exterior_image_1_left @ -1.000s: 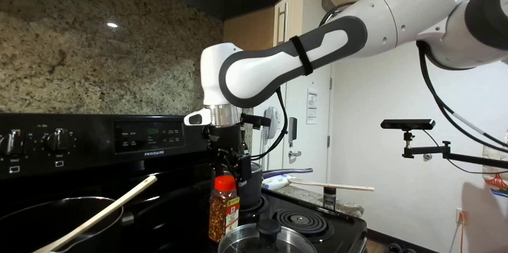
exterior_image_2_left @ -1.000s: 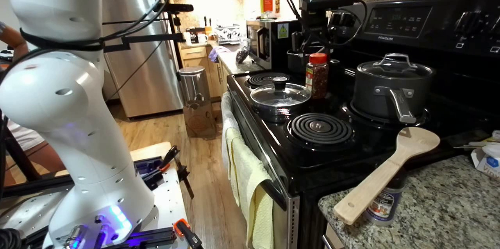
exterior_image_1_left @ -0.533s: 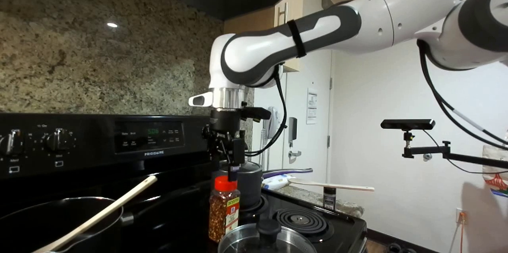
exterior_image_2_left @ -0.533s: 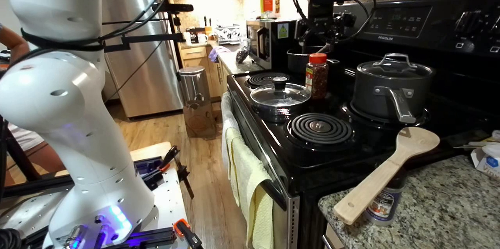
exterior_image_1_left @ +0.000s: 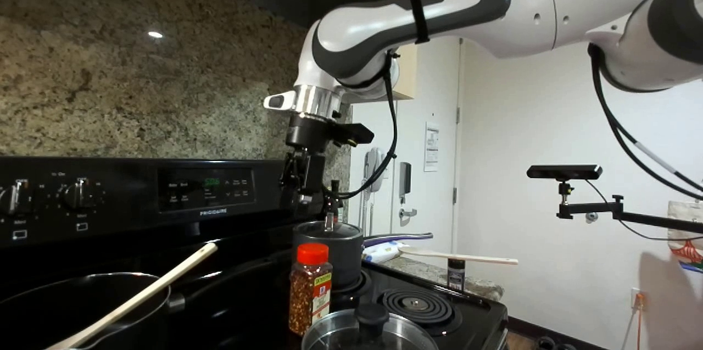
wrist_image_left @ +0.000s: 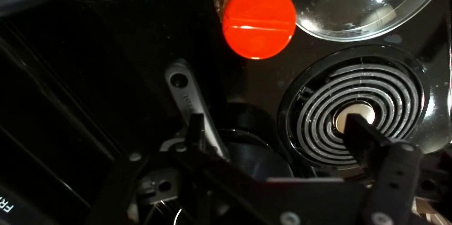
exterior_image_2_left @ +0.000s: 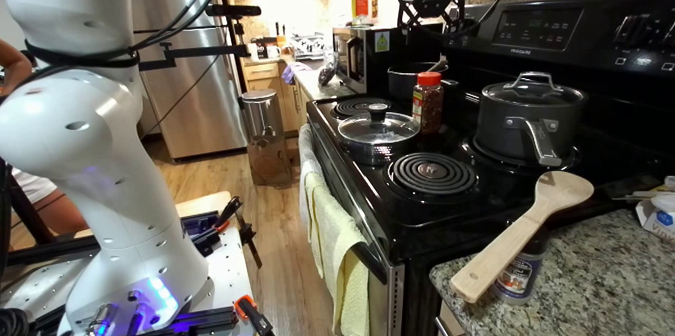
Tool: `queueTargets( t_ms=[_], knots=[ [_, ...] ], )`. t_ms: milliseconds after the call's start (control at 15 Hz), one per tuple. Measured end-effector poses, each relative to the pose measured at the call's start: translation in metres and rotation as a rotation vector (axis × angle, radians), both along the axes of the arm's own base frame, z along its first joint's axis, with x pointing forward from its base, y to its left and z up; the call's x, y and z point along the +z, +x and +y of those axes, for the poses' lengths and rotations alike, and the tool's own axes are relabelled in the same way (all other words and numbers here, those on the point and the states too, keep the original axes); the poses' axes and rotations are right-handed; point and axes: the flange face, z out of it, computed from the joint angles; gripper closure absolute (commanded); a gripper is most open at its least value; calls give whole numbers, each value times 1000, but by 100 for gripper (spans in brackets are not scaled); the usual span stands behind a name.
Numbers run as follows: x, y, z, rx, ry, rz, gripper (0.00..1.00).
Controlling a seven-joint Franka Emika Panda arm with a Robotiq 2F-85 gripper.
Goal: Move the black pot to the left side of the stove, pick up the jar with the orange lid from the right side of the counter and place it in-between the two pots on the stove, remove the wooden spoon from the black pot on the left and put it on the stove
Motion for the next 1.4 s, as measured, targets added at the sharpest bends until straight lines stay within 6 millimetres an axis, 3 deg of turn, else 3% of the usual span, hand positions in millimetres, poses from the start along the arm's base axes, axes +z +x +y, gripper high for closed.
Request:
queueTargets(
  t_ms=[200,333,600,867,1000,1400],
  knots=[
    [3,1,1,-15,-15,-1,0],
    [16,3,10,-62,-64,-8,0],
    [37,8,59,-55,-210,21,0],
    [31,20,115,91,-343,29,0],
    [24,30,134,160,-371,18,0],
    [19,45,141,186,-360,-45,0]
  ],
)
